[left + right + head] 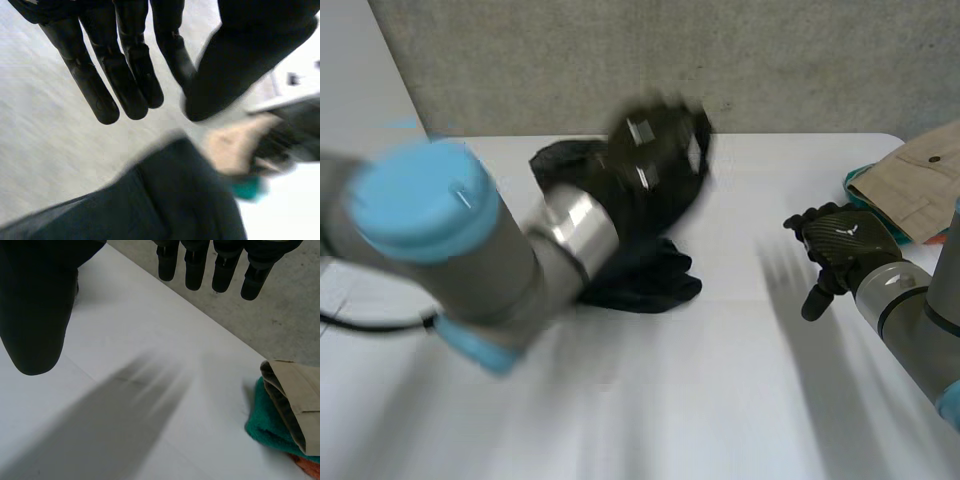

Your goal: Fold the laundry.

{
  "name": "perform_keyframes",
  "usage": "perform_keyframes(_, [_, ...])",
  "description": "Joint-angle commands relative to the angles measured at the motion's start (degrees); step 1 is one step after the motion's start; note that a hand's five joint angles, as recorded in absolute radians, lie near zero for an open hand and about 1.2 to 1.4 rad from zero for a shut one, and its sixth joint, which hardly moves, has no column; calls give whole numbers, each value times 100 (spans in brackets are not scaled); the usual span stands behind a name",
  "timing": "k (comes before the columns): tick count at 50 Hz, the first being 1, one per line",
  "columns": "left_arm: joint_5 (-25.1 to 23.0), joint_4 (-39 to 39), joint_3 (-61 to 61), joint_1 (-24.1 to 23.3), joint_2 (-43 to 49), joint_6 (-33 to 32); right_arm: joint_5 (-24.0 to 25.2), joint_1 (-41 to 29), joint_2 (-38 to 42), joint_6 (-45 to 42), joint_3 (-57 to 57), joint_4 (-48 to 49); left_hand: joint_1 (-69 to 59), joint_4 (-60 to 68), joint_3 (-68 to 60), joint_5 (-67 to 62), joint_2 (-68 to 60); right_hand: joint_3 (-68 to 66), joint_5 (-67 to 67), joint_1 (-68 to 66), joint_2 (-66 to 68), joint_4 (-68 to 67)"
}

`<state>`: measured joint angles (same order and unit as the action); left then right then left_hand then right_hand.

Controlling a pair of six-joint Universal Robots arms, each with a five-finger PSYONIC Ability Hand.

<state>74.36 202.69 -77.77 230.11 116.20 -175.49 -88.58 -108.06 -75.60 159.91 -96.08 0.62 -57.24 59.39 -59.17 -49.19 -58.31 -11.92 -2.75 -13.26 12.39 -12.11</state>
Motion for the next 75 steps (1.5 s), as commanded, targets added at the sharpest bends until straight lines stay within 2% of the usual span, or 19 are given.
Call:
perform_keyframes(1, [-343,534,-1064,-2,140,-362,86,30,115,-21,-8,105,4724,-4939,4917,4919,4831,192,275,326,-239,211])
perform_keyframes(7, [183,587,-1565,508,-729,-828,437,4,186,-266,-16,395,4724,-4939,4917,4919,4831,192,275,326,-239,211])
perform_keyframes(11, [833,210,-1996,894,-1406,-1127,1034,-101,186,-810,-16,378,4724,-4939,4917,4919,4831,192,275,326,-239,211])
perform_keyframes(16, [1387,-1131,-2575,1421,-1873,-1864,1623,-356,334,-1872,-34,27,4467,-4683,4661,4663,4574,192,275,326,-239,211])
perform_keyframes(19, [1520,-1932,-2918,1685,-1926,-2172,1633,-453,510,-2199,18,61,4066,-4282,4260,4262,4173,192,275,326,-239,211])
perform_keyframes(23, [1451,-2401,-3261,2089,-1891,-2253,1642,-620,896,-2262,203,341,3426,-3642,3620,3622,3534,-76,8,58,28,-57])
perform_keyframes(30, [740,-1761,-3359,2819,-1268,-2297,1633,-831,1608,-2376,624,755,2970,-3186,3164,3166,3077,-681,-598,-547,634,-662])
perform_keyframes(37, [264,-1233,-3227,2969,-802,-2498,1572,-919,2163,-2666,968,1001,3037,-3252,3230,3232,3144,-1456,-1372,-1322,1408,-1436])
perform_keyframes(41, [369,-846,-3148,2891,-529,-2745,1423,-954,2427,-2763,1170,1133,3205,-3421,3399,3401,3313,-2866,-2783,-2732,2819,-2847])
perform_keyframes(44, [483,-469,-3095,2794,-266,-2947,1334,-989,2541,-2789,1267,1248,3021,-3237,3215,3217,3129,-5032,-4949,-4898,4985,-5013])
perform_keyframes(45, [501,-372,-3078,2759,-195,-2999,1317,-989,2567,-2781,1302,1309,2871,-3086,3064,3066,2978,-6791,-6707,-6657,6743,-6771])
perform_keyframes(48, [571,15,-3016,2671,103,-3245,1290,-998,2533,-2737,1285,1450,1059,-1274,1252,1254,1166,-6808,-6725,-6674,6761,-6789])
perform_keyframes(50, [597,331,-2990,2627,262,-3474,1255,-998,2393,-2571,1206,1590,-1608,1392,-1414,-1412,-1501,-6808,-6725,-6674,6761,-6789])
perform_keyframes(51, [597,402,-2981,2609,254,-3518,1246,-998,2331,-2535,1188,1608,-2172,1956,-1978,-1976,-2065,-6808,-6725,-6674,6761,-6789])
perform_keyframes(54, [624,691,-2981,2513,105,-3606,1194,-998,2033,-2360,1109,1591,-2276,2061,-2083,-2081,-2169,-6808,-6725,-6674,6761,-6789])
perform_keyframes(60, [905,886,-2972,2495,-650,-3431,1044,-998,1575,-2157,1135,1284,-2276,2061,-2083,-2081,-2169,-6808,-6725,-6674,6761,-6789])
perform_keyframes(65, [1037,588,-2815,2486,-2012,-2887,939,-910,934,-2060,1398,634,-2276,2061,-2083,-2081,-2169,-6808,-6725,-6674,6761,-6789])
perform_keyframes(69, [888,-113,-2201,2539,-3206,-2255,974,-796,83,-1789,2047,-7,-2276,2061,-2083,-2081,-2169,-6808,-6725,-6674,6761,-6789])
perform_keyframes(75, [791,-1370,-849,2670,-4052,-1429,1000,-629,-718,-1042,3163,-185,-2276,2061,-2083,-2081,-2169,-6808,-6725,-6674,6761,-6789])
